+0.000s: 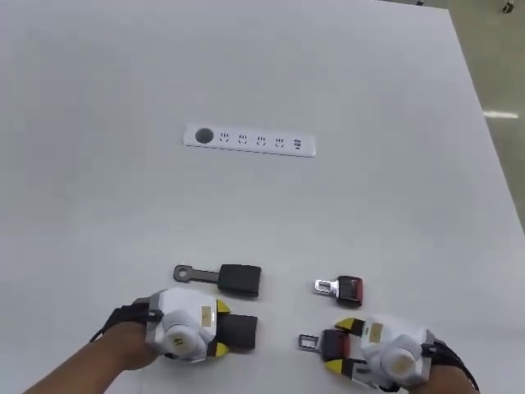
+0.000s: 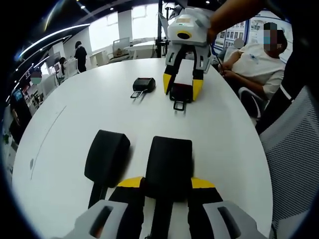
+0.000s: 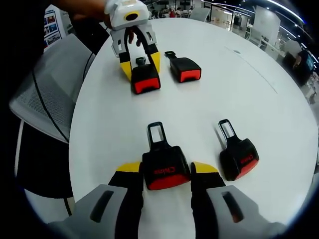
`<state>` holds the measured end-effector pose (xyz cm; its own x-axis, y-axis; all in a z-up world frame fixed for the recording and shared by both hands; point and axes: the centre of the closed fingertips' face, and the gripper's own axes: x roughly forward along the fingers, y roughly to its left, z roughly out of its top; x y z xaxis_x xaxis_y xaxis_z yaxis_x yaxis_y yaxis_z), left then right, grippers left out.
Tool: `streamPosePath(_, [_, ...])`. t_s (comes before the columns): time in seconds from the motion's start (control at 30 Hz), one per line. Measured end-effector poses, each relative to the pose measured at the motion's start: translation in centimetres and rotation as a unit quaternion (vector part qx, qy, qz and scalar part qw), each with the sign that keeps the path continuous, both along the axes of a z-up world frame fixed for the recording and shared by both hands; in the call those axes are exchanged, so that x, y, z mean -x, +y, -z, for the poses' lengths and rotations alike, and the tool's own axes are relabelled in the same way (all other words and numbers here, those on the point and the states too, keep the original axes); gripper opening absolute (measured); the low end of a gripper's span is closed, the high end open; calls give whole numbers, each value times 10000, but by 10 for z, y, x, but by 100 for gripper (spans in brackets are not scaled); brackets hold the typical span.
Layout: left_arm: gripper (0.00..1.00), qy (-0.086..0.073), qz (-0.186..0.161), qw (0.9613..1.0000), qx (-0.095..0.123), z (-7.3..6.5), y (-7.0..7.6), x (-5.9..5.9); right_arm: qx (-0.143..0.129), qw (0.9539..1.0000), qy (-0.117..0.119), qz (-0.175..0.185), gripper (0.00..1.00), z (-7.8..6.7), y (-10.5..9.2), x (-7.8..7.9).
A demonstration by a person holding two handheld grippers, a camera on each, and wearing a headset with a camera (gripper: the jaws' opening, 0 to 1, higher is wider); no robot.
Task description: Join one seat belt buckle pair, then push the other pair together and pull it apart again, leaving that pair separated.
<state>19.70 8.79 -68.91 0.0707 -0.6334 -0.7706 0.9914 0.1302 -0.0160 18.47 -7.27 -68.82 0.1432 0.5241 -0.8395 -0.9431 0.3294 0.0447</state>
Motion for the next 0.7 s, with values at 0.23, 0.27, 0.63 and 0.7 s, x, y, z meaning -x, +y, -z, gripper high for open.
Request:
streamPosePath(0.23, [34,-9,42,10000,-67,-1,-2,0,-47,10000,-29,-32,35,2,12,-3])
streamPosePath(0.27, [34,-8,42,10000,-67,-1,-2,0,-57,10000,-25,-42,35,2,13,-3])
streamPosePath(0.63, [34,-20,73,9999,-116,-2,-3,0,-147,9999,-16,-81,35,3,32,-9])
streamPosePath(0.7, [34,-12,64,9999,-125,-2,-3,0,-145,9999,-23,-36,35,1,35,-10])
